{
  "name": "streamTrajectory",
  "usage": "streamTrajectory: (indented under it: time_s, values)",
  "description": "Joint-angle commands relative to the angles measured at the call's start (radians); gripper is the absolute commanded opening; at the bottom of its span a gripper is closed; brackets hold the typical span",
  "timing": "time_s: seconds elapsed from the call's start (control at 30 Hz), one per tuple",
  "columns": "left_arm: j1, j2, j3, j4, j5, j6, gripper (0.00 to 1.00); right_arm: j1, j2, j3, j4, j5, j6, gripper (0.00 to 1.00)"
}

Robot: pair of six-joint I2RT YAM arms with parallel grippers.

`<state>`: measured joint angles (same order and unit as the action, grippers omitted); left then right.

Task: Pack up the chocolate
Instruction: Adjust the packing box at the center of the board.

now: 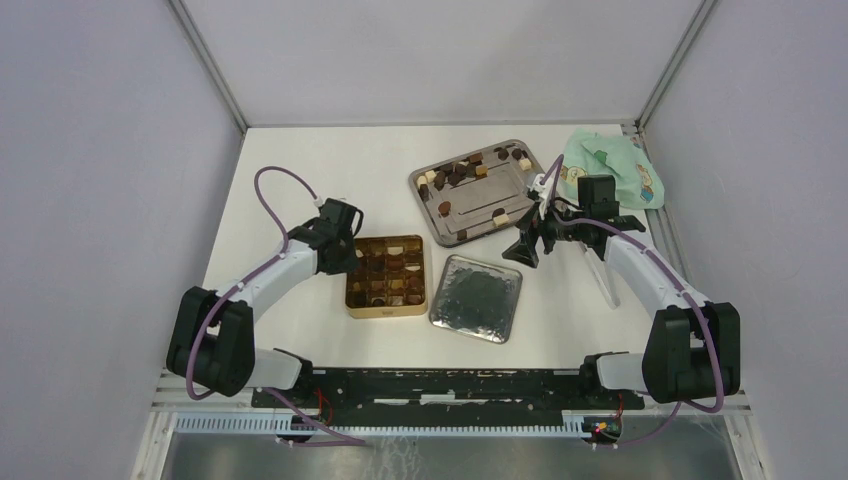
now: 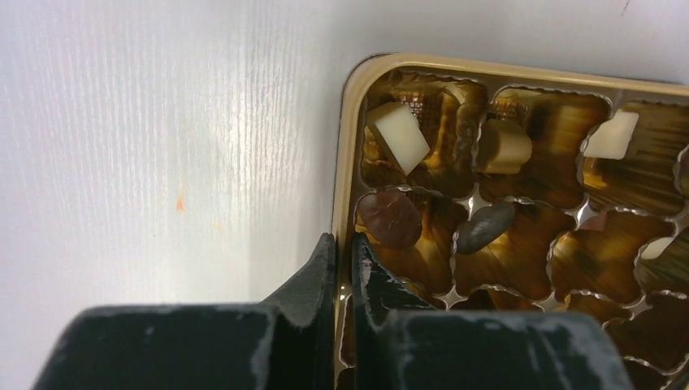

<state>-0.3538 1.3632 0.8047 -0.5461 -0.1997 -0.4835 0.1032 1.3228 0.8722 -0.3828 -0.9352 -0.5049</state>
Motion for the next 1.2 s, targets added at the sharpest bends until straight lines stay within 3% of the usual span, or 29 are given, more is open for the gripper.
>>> streamTrajectory:
  time_s: [0.0, 0.17, 0.47, 0.77, 1.17]
  values:
    - [0.002, 0.014, 0.027, 0.067, -0.009, 0.047, 0.03, 0.006, -0.036, -0.012, 0.016, -0.022, -0.004, 0.98]
    - [0.0, -0.084, -0.002, 0.091, -0.068, 0.084, 0.02, 0.006, -0.035, -0.008, 0.012, -0.028, -0.005, 0.98]
    - [-0.064, -0.44, -0.127, 0.234, -0.161, 0.155, 0.02, 0.007, -0.01, 0.039, -0.029, -0.043, -0.014, 0.98]
    - [-0.158, -0.5, -0.162, 0.284, -0.233, 0.186, 0.02, 0.007, -0.014, 0.05, -0.043, -0.043, -0.021, 0.98]
    - [-0.167, -0.609, -0.197, 0.331, -0.251, 0.202, 0.02, 0.008, -0.01, 0.063, -0.067, -0.043, -0.052, 0.98]
